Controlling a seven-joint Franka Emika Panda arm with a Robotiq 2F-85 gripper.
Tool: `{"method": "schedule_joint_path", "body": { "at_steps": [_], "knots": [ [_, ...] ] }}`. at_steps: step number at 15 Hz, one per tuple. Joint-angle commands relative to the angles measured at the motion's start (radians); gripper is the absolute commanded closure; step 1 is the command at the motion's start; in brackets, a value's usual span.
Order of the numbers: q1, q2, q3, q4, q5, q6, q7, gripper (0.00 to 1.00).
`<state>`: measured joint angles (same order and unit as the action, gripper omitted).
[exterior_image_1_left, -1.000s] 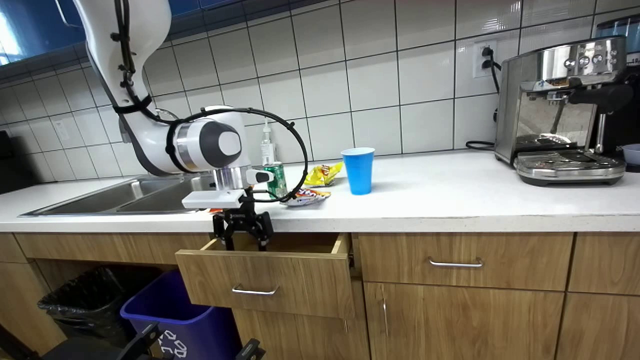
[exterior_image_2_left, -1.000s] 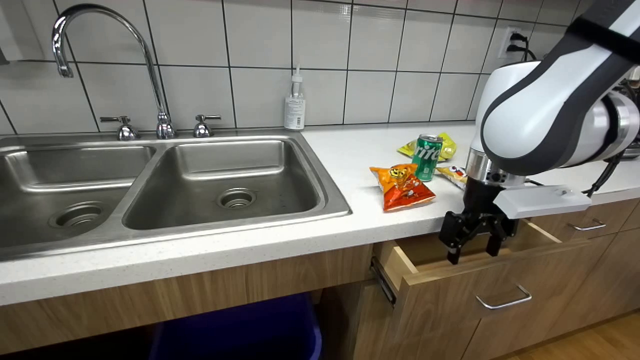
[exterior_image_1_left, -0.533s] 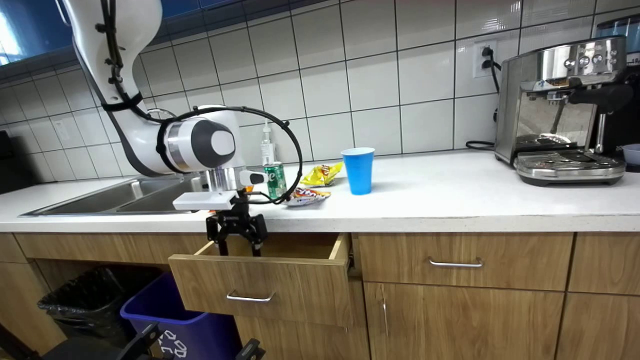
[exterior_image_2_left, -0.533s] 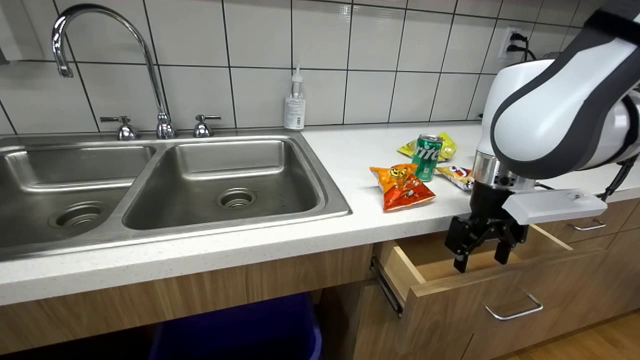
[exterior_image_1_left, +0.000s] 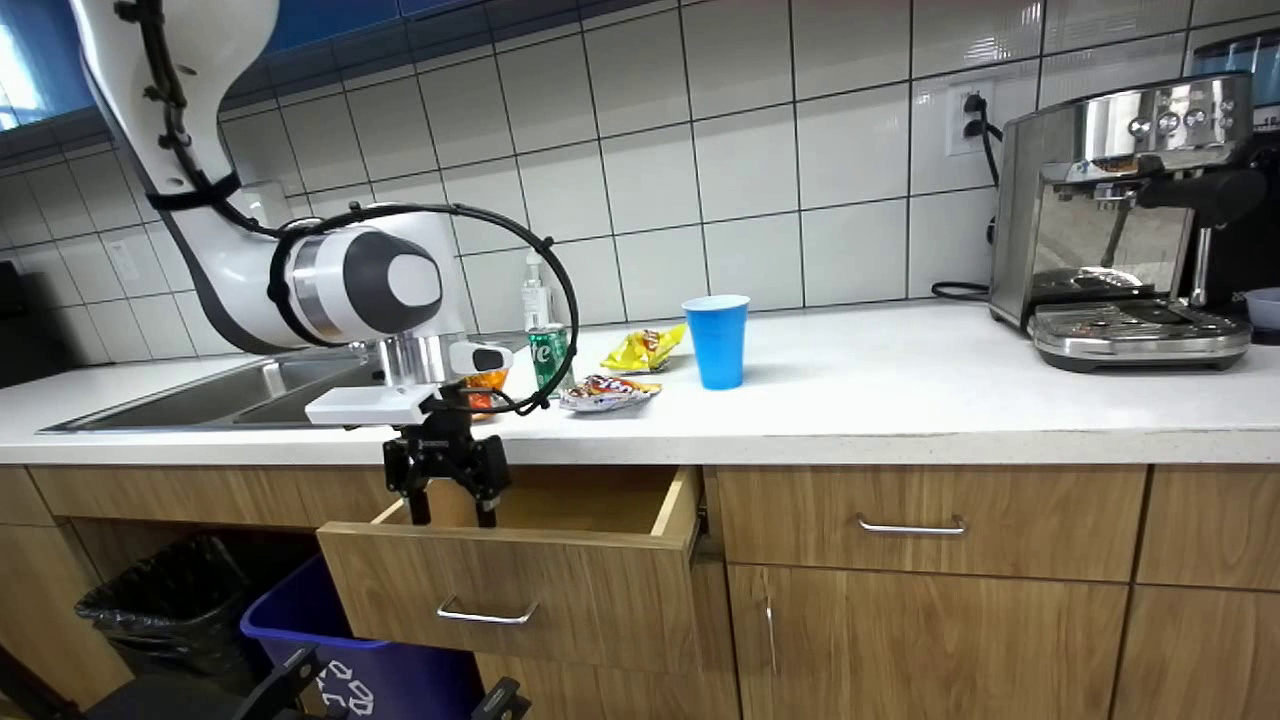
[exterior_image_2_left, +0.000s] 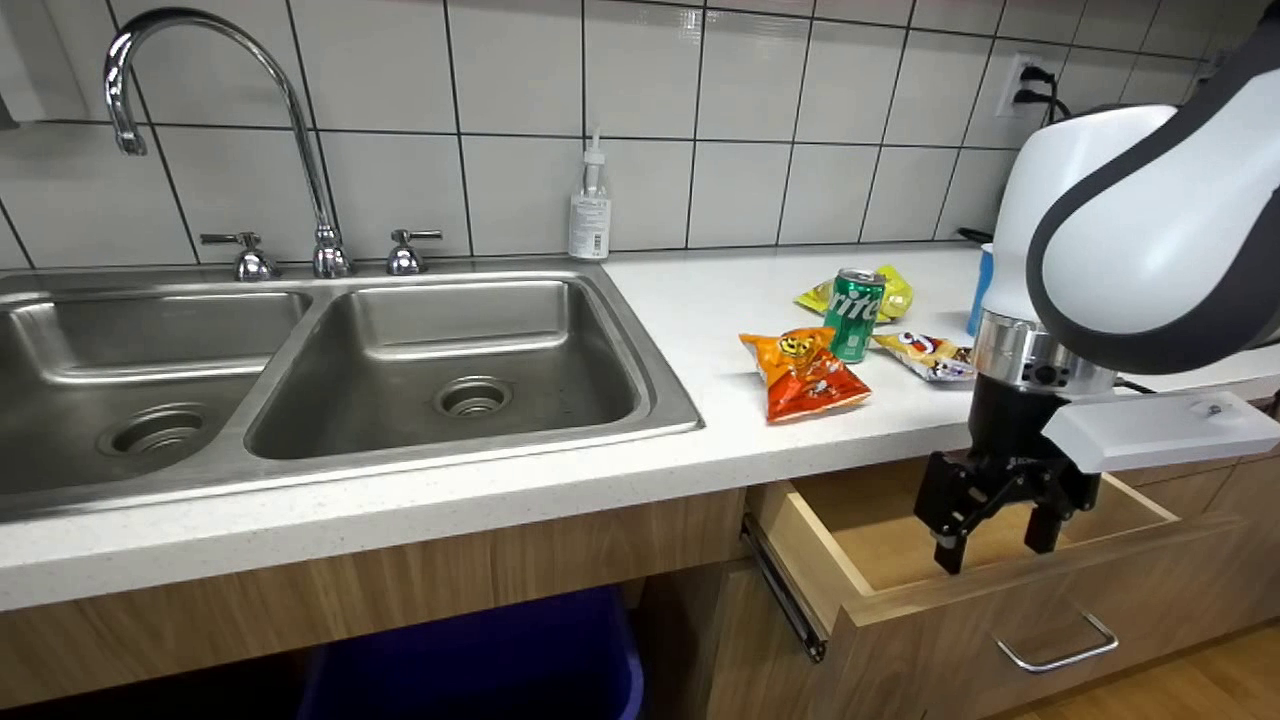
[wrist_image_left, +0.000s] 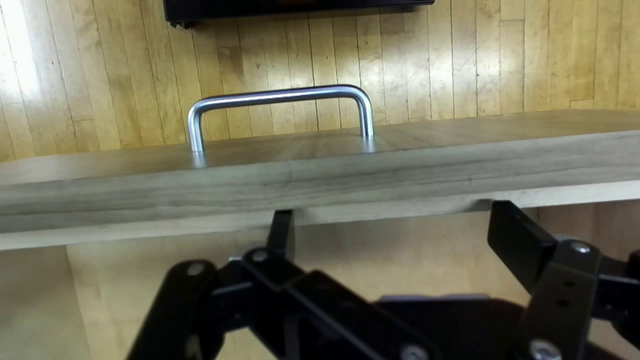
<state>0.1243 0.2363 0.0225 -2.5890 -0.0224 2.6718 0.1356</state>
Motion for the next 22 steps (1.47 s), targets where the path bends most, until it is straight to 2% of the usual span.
{"method": "schedule_joint_path", "body": {
  "at_steps": [1,7,22],
  "knots": [
    [0.007,-0.061,-0.003,-0.066,-0.016,-0.055,0.06,0.0],
    [0.006,-0.089,-0.001,-0.097,-0.018,-0.098,0.081,0.0],
    [0.001,-0.138,0.015,-0.092,-0.011,-0.231,0.087,0.0]
  ]
}}
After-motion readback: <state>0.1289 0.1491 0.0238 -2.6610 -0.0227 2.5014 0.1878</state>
